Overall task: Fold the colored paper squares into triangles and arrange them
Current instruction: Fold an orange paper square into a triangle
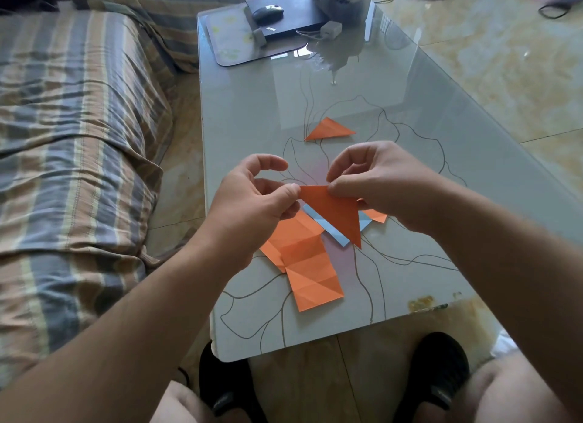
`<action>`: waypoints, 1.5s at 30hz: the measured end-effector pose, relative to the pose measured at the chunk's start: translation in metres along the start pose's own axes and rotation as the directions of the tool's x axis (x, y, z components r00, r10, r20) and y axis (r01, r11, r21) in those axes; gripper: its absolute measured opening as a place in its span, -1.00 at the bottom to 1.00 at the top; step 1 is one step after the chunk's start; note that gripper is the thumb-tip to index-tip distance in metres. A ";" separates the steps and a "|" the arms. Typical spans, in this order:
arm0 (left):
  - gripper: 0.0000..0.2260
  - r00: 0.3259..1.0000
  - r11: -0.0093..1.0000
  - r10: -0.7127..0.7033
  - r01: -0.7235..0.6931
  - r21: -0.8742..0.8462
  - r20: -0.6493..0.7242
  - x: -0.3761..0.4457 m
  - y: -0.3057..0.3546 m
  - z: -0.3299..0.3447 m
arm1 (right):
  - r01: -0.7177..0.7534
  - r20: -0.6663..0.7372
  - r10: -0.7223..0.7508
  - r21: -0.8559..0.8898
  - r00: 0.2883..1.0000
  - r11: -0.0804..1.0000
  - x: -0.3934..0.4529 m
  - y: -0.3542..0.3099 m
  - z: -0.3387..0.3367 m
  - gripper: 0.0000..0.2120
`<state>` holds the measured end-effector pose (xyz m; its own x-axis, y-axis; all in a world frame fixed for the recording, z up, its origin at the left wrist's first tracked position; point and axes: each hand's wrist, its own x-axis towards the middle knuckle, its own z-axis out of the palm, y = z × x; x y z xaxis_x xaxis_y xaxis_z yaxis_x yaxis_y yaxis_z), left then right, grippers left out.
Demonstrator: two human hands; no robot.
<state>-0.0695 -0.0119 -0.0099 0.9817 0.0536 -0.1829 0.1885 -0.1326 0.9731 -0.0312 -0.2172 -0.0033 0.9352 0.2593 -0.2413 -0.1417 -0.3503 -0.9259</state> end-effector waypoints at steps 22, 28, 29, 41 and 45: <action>-0.86 0.971 0.930 0.171 -0.216 0.298 0.168 0.001 -0.008 0.001 | 0.122 0.080 -0.117 -0.067 0.990 0.990 -0.003 0.002 0.011 -0.90; -0.87 0.976 0.963 0.140 -0.174 0.204 0.168 0.004 -0.004 0.000 | 0.160 0.070 -0.157 -0.033 0.985 0.987 -0.001 0.004 0.011 -0.88; -0.87 0.976 0.965 0.137 -0.170 0.198 0.167 0.003 -0.004 0.000 | 0.170 0.065 -0.167 -0.044 0.984 0.985 -0.001 0.004 0.012 -0.86; -0.91 0.982 0.968 0.167 -0.181 0.173 0.094 0.006 -0.001 -0.009 | 0.240 0.031 -0.239 -0.074 0.971 0.968 0.004 0.006 0.009 -0.89; -0.88 0.984 0.970 0.152 -0.166 0.176 0.088 0.006 0.000 -0.011 | 0.252 0.061 -0.247 -0.104 0.967 0.962 0.004 0.005 0.006 -0.90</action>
<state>-0.0636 -0.0005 -0.0096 0.9975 -0.0548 -0.0444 0.0252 -0.3117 0.9498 -0.0303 -0.2122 -0.0106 0.9196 0.3922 -0.0222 0.1335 -0.3652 -0.9213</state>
